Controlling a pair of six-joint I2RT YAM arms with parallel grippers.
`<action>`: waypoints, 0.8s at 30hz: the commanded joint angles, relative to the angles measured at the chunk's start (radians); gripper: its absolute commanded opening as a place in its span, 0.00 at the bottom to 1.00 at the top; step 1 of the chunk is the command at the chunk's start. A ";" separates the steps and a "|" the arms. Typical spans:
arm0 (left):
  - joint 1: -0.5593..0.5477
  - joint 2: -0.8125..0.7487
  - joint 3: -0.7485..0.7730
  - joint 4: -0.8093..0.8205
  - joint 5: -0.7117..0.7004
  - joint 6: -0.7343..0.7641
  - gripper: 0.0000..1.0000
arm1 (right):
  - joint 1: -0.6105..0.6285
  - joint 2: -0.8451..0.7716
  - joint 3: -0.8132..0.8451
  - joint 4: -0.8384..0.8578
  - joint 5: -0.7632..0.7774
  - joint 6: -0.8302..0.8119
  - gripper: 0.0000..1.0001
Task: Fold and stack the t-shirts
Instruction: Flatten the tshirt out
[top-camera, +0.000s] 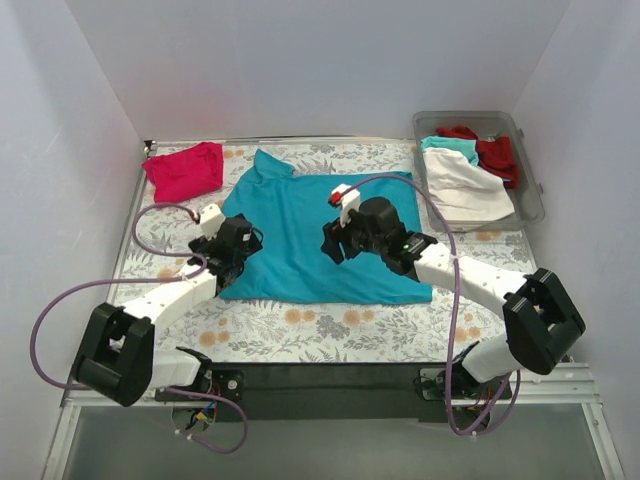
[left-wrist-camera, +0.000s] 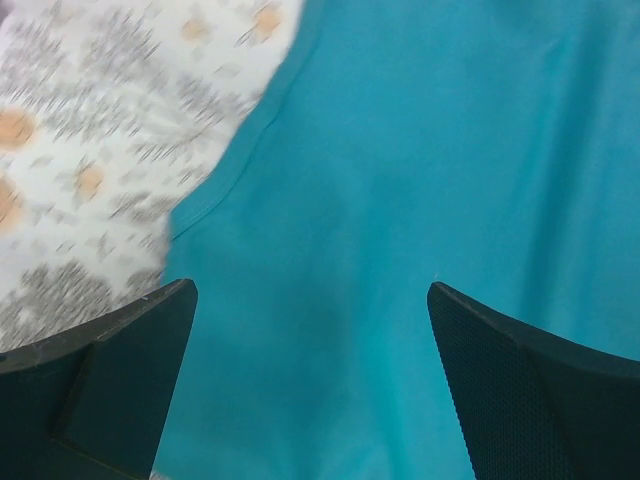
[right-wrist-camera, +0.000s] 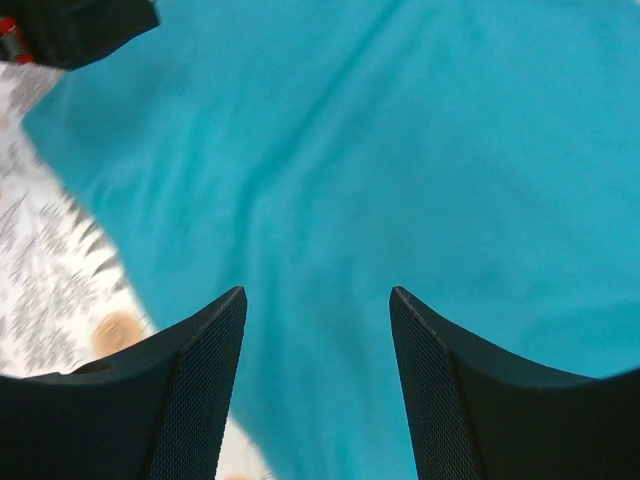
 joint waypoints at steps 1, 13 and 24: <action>-0.009 -0.151 -0.084 -0.134 -0.065 -0.161 0.93 | 0.105 -0.053 -0.043 0.058 0.048 0.029 0.53; -0.024 -0.342 -0.202 -0.248 0.045 -0.282 0.90 | 0.241 0.024 -0.060 0.086 0.073 0.076 0.53; -0.026 -0.309 -0.256 -0.246 0.079 -0.393 0.79 | 0.257 -0.053 -0.123 0.095 0.088 0.079 0.52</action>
